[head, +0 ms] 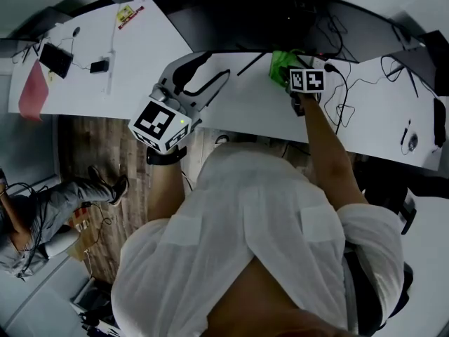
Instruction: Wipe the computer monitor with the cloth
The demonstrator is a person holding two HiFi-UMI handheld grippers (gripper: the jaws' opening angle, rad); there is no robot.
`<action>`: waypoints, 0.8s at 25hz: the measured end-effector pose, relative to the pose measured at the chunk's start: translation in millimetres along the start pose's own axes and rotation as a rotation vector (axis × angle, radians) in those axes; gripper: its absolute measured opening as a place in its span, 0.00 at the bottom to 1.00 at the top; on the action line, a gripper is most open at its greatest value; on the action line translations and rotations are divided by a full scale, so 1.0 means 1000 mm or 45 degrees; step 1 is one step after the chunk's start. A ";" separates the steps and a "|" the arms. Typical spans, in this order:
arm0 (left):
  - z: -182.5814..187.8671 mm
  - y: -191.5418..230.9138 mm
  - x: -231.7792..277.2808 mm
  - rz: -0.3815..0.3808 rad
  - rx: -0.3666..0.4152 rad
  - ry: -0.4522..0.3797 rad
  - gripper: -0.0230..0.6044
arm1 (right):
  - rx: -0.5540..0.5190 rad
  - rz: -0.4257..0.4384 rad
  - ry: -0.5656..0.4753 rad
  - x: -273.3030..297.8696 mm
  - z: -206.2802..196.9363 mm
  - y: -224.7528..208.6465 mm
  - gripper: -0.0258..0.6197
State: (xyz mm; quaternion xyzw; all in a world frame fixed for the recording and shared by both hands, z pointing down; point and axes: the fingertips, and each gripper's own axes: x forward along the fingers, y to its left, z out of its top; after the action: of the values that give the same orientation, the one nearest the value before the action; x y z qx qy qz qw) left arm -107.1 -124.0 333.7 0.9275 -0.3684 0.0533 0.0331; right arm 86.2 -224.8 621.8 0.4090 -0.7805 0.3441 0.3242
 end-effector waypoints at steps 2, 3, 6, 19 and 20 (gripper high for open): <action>-0.002 0.004 -0.008 0.002 -0.001 0.004 0.35 | -0.014 0.027 -0.035 0.001 0.008 0.020 0.19; -0.003 0.005 -0.012 0.002 -0.004 0.003 0.35 | -0.020 0.041 -0.049 0.002 0.012 0.030 0.19; -0.006 0.009 -0.022 -0.001 -0.012 -0.002 0.35 | -0.050 0.086 -0.060 0.007 0.017 0.060 0.19; -0.016 0.021 -0.066 0.038 -0.021 -0.004 0.35 | -0.319 0.337 -0.037 0.026 0.026 0.201 0.19; -0.017 0.023 -0.070 0.047 -0.023 -0.004 0.35 | -0.358 0.370 -0.041 0.025 0.027 0.215 0.19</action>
State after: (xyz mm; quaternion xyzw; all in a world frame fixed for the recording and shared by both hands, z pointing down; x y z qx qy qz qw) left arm -174.9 -91.1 342.7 0.9203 -0.3860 0.0491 0.0399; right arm -116.8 -164.8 568.0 0.2482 -0.8768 0.2684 0.3123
